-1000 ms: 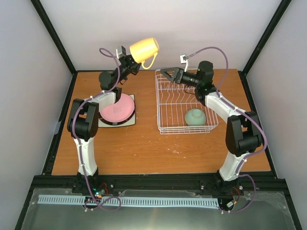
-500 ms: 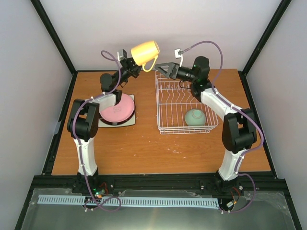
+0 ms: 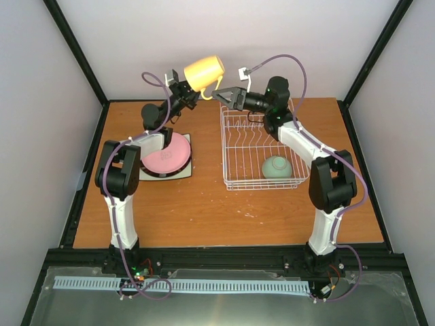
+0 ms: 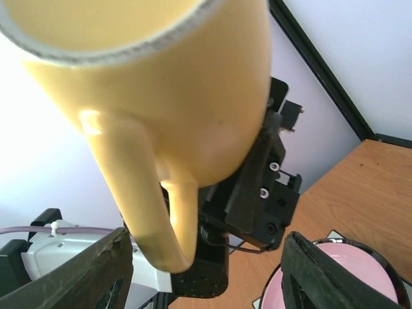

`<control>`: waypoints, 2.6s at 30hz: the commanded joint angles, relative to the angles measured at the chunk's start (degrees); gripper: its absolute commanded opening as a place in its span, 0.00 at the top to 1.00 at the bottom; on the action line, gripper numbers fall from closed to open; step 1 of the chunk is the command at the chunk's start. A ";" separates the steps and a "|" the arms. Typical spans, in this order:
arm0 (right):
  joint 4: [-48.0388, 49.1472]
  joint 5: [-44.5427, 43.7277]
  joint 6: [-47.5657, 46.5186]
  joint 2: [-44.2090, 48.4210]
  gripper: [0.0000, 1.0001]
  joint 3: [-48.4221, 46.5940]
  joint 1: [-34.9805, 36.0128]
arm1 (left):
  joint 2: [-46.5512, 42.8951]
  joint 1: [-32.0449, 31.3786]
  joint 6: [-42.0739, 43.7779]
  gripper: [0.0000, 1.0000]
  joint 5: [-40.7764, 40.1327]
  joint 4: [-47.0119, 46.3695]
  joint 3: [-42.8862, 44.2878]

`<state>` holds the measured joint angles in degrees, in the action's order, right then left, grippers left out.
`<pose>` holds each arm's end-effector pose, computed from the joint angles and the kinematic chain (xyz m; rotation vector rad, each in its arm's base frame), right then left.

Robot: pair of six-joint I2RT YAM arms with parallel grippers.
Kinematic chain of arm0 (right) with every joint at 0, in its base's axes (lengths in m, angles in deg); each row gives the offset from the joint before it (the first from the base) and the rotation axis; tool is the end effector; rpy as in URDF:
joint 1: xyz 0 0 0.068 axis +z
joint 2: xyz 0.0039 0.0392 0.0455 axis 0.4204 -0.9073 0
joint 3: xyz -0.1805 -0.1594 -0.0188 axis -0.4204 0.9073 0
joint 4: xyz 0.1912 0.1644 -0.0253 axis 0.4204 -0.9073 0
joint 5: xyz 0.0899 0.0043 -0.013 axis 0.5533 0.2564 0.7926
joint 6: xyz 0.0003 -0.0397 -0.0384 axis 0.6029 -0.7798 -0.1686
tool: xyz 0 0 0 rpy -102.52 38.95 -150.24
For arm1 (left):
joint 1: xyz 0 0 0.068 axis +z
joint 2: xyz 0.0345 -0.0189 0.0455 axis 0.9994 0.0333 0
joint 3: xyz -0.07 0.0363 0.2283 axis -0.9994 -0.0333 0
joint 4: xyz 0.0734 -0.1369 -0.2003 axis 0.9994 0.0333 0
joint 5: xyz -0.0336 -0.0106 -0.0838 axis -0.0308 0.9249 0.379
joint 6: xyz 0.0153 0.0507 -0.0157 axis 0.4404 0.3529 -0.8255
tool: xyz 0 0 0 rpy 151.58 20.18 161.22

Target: Load the mixed dishes into the dish rack

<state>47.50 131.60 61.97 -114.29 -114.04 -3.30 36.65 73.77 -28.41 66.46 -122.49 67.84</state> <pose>0.3911 0.1888 0.3211 -0.5872 1.6263 1.6341 0.4062 -0.1285 0.2886 -0.1932 1.3069 -2.1855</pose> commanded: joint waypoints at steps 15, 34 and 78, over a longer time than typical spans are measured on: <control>-3.08 1.06 -2.12 -0.89 0.60 -3.73 1.00 | -3.50 -1.05 2.11 0.97 0.95 -0.95 -0.75; -5.20 1.91 -3.50 -1.16 0.97 -4.60 1.20 | -3.48 -1.29 2.89 0.80 2.80 1.36 0.50; -28.17 -10.66 -17.46 12.79 0.97 1.55 -10.12 | -10.09 4.72 75.99 0.51 15.97 83.63 25.78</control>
<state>18.26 121.67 47.70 -106.34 -112.03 -12.87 28.21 77.66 40.48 84.47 -45.82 91.09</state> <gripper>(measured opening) 0.114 0.487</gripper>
